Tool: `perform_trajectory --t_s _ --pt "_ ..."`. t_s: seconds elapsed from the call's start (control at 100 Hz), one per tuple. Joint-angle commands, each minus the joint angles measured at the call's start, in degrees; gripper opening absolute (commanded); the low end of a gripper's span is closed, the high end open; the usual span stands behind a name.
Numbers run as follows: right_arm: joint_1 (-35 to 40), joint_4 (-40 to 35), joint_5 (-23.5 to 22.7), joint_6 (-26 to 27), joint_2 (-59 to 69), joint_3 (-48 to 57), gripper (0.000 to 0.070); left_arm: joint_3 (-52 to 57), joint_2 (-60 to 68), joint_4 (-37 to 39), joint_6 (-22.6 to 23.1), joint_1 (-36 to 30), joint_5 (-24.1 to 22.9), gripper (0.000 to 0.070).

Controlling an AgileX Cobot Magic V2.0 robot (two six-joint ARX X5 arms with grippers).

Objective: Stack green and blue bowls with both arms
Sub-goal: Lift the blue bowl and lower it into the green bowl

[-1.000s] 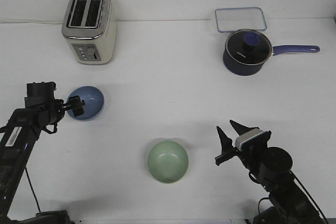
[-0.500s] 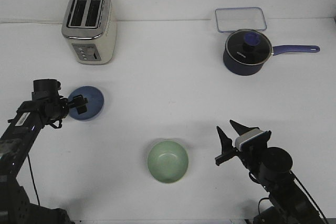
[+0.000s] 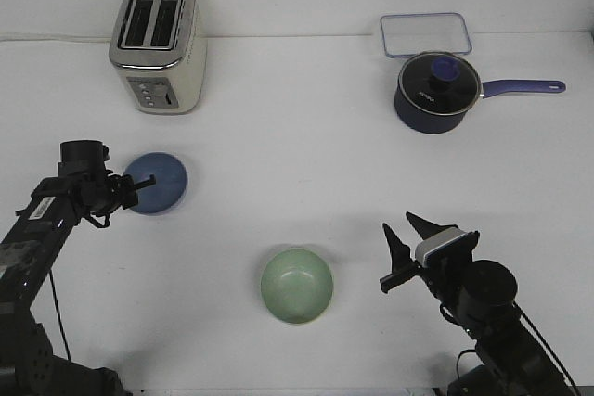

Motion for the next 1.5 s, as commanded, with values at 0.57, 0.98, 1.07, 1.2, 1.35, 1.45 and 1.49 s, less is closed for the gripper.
perform_trajectory --t_s 0.57,0.98,1.07,1.2,1.35,1.45,1.49 --pt "0.3 0.5 0.0 -0.4 0.3 0.3 0.0312 17.0 -12.6 -14.2 6.0 -9.9 13.8 0.0014" --pt "0.3 0.5 -0.1 -0.3 0.3 0.3 0.0312 17.0 -11.1 -19.5 7.3 -36.5 13.8 0.0014" --pt "0.3 0.5 -0.1 -0.3 0.3 0.3 0.0312 17.0 -8.6 -20.2 7.1 -41.1 13.8 0.0014" --pt "0.3 0.5 -0.1 -0.3 0.3 0.3 0.0312 17.0 -4.1 -21.4 7.8 -46.0 13.8 0.0014" --pt "0.3 0.5 -0.1 -0.3 0.3 0.3 0.0312 17.0 -0.4 -21.4 8.4 -49.0 13.3 0.0014" --pt "0.3 0.5 -0.1 -0.3 0.3 0.3 0.0312 17.0 0.9 -21.2 8.7 -49.7 10.4 0.0014" --pt "0.3 0.5 -0.1 -0.3 0.3 0.3 0.0312 17.0 1.1 -21.1 8.9 -49.8 10.4 0.0014"
